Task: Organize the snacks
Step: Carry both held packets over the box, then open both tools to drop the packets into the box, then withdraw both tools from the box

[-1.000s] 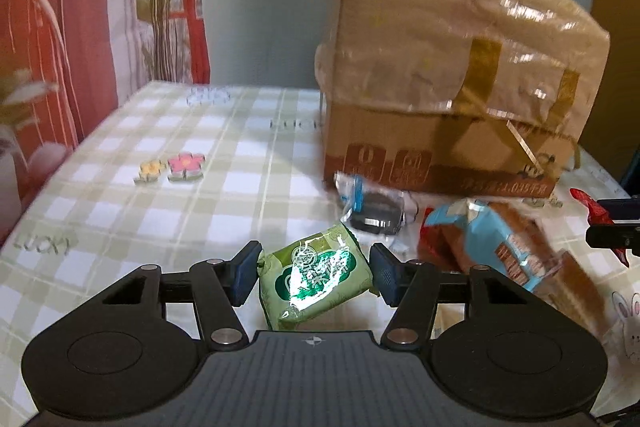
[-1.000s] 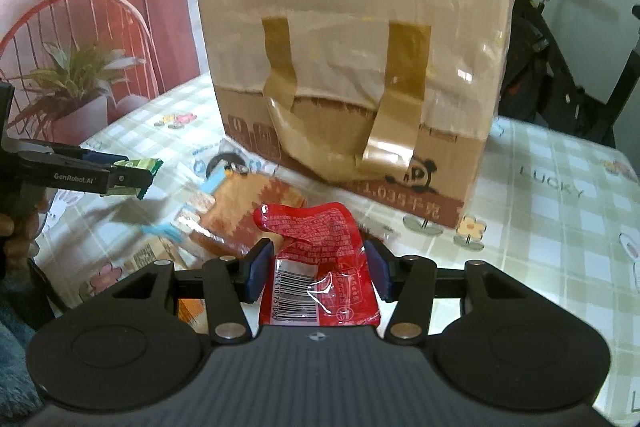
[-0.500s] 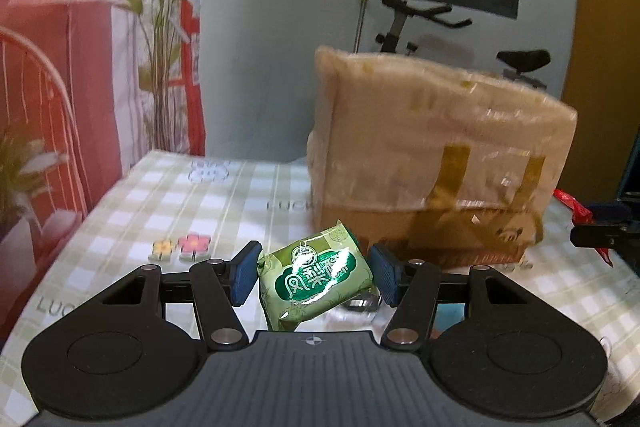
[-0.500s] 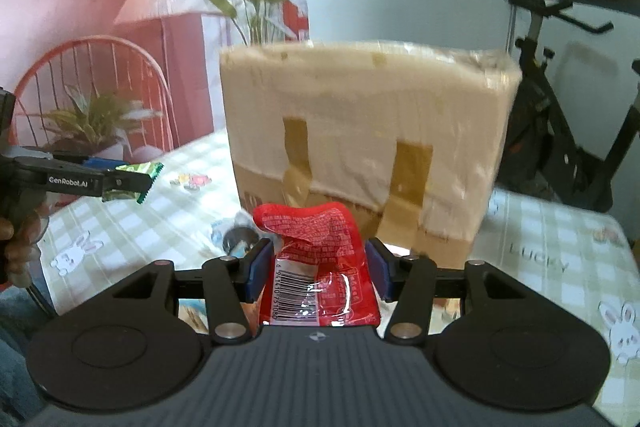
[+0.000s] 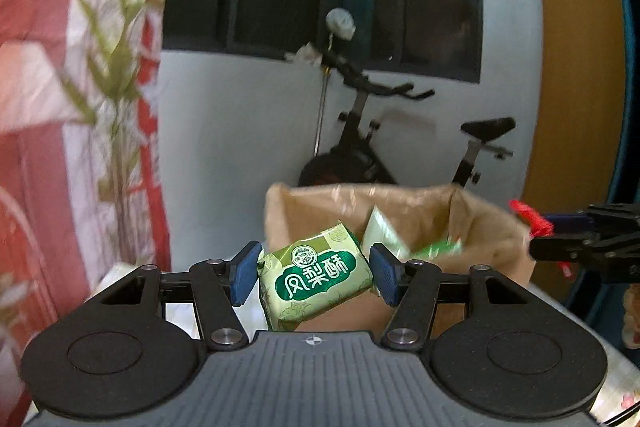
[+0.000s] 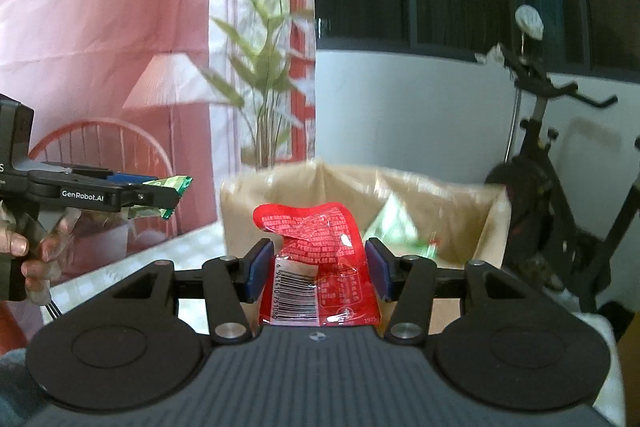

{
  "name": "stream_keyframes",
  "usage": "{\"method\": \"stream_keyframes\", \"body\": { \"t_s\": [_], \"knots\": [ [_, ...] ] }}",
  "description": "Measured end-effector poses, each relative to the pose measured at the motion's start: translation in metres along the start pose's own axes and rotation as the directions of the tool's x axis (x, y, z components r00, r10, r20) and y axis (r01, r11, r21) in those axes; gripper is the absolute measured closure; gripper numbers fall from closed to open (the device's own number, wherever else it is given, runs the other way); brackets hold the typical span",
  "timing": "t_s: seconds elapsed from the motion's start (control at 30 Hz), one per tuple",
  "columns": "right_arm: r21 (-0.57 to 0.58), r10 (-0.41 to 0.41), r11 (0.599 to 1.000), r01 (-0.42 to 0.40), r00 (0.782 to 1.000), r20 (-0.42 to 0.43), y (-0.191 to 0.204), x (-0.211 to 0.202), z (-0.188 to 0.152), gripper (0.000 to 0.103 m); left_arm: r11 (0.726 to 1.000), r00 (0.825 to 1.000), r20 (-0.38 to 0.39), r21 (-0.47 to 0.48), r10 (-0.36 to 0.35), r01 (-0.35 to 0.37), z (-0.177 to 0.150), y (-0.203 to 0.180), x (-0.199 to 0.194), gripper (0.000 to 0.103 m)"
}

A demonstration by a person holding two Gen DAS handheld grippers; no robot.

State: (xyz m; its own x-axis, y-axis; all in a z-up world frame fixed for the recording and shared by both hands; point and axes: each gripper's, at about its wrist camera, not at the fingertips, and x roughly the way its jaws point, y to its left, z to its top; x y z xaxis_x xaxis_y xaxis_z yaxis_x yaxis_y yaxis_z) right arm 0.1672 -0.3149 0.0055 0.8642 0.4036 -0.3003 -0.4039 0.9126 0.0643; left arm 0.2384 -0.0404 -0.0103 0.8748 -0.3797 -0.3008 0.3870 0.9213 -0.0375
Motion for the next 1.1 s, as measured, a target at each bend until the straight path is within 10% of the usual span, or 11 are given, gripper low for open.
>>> {"method": "stream_keyframes", "body": {
  "t_s": [0.53,1.1],
  "knots": [
    [0.063,-0.177,0.979,0.191,0.967,-0.183,-0.083,0.126,0.046,0.050,0.999,0.990,-0.141,0.046,0.004,0.003,0.029,-0.028,0.134,0.041],
    [0.097,-0.232,0.962,0.257,0.949,-0.212,-0.090,0.112,0.040,0.031,1.000,0.991,-0.134,0.024,0.020,-0.017,0.033,-0.012,0.111,0.025]
  ]
}}
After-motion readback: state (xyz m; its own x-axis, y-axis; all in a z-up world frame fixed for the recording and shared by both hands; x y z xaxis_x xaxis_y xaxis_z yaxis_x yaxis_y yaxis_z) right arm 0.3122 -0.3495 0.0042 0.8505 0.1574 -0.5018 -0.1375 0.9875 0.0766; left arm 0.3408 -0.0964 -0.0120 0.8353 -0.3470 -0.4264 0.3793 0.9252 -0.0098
